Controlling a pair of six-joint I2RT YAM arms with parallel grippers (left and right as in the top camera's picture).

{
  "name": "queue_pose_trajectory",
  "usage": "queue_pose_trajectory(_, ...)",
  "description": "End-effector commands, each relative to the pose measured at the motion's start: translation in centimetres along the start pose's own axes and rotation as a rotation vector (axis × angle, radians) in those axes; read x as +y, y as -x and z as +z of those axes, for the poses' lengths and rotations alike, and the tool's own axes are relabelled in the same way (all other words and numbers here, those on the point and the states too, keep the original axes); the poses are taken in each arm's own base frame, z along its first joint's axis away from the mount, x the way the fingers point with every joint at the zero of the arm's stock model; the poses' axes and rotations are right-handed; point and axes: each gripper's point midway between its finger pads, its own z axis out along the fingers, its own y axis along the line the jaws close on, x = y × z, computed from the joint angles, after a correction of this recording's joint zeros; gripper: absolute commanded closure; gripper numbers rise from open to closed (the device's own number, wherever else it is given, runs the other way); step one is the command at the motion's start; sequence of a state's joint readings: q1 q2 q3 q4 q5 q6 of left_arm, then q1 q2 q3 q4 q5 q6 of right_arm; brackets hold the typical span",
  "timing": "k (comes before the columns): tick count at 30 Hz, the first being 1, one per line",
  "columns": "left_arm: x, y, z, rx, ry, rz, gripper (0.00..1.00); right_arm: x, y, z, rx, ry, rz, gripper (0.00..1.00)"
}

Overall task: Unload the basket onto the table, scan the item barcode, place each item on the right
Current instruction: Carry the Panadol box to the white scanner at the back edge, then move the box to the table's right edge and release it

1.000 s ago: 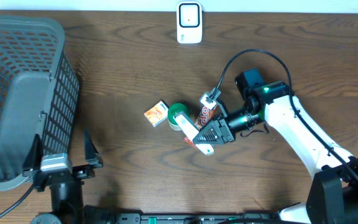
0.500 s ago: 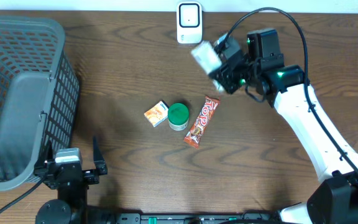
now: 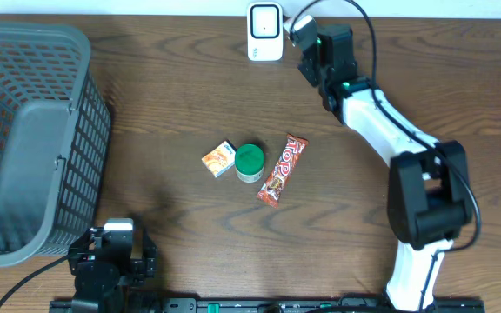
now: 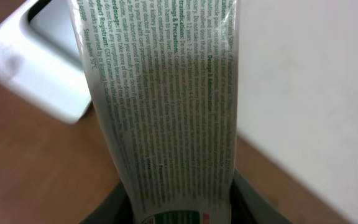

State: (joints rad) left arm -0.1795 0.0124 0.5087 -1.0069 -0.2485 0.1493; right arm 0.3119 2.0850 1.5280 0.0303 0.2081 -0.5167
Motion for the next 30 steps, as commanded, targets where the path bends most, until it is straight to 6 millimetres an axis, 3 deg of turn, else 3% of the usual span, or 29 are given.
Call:
queue_pose_trajectory(1, 0.0, 0.0, 0.0, 0.000, 0.002, -0.015, 0.05, -0.7, 4.2, 1.4, -0.069, -0.095, -0.115, 0.73)
queue_pose_trajectory(5, 0.0, 0.0, 0.0, 0.000, 0.002, -0.015, 0.05, 0.6, 5.1, 4.6, -0.074, -0.139, -0.194, 0.73)
queue_pose_trajectory(7, 0.0, 0.0, 0.0, 0.000, 0.002, -0.015, 0.05, 1.3, 4.9, 6.8, -0.051, -0.186, -0.248, 0.75)
queue_pose_trajectory(11, 0.0, 0.0, 0.0, 0.000, 0.002, -0.015, 0.05, 2.1, 3.8, 9.2, 0.025, -0.263, -0.383, 0.77)
queue_pose_trajectory(16, 0.0, 0.0, 0.0, 0.000, 0.002, -0.015, 0.05, 1.5, 2.5, 9.6, 0.095, -0.326, -0.427, 0.79)
queue_pose_trajectory(21, 0.0, 0.0, 0.0, 0.000, 0.002, -0.015, 0.05, -2.4, 4.9, 6.5, 0.132, -0.490, -0.404, 0.81)
queue_pose_trajectory(25, 0.0, 0.0, 0.0, 0.000, 0.002, -0.015, 0.05, -5.6, 7.2, 1.5, 0.172, -0.486, -0.343, 0.81)
queue_pose_trajectory(28, 0.0, 0.0, 0.0, 0.000, 0.002, -0.015, 0.05, -8.2, 5.8, -2.0, 0.243, -0.447, -0.180, 0.81)
queue_pose_trajectory(30, 0.0, 0.0, 0.0, 0.000, 0.002, -0.015, 0.05, -9.5, 3.2, -4.2, 0.321, -0.384, -0.045, 0.79)
